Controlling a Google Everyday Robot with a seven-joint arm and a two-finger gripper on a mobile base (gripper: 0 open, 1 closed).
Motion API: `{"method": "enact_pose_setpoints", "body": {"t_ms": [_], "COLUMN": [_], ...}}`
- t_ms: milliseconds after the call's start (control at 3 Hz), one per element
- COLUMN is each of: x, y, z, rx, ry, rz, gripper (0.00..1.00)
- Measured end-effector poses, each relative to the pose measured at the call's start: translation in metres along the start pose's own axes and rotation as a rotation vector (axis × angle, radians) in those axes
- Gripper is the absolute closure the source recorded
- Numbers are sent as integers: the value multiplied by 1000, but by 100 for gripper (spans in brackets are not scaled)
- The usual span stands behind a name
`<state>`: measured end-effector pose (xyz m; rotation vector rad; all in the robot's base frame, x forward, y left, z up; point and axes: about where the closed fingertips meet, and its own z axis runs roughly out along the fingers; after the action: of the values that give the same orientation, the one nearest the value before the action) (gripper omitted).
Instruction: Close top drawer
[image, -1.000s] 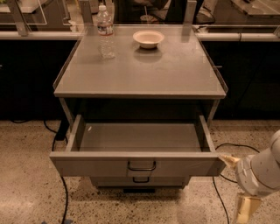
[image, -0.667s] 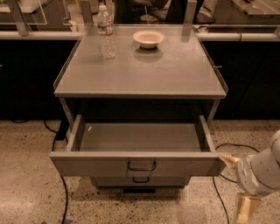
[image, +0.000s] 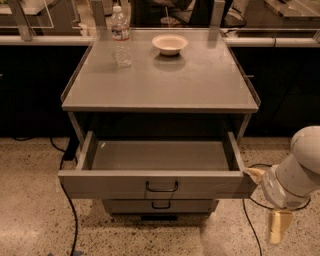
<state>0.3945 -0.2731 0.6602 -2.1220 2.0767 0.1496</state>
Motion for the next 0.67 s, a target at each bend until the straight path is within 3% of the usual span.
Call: {"method": "enact_pose_setpoints", "body": {"t_ms": [333, 667], "x": [0, 1], "y": [4, 22], "z": [-2, -7], "rx": [2, 27], "ry": [-14, -32], "rz": [-6, -50], "gripper": [0, 0]}}
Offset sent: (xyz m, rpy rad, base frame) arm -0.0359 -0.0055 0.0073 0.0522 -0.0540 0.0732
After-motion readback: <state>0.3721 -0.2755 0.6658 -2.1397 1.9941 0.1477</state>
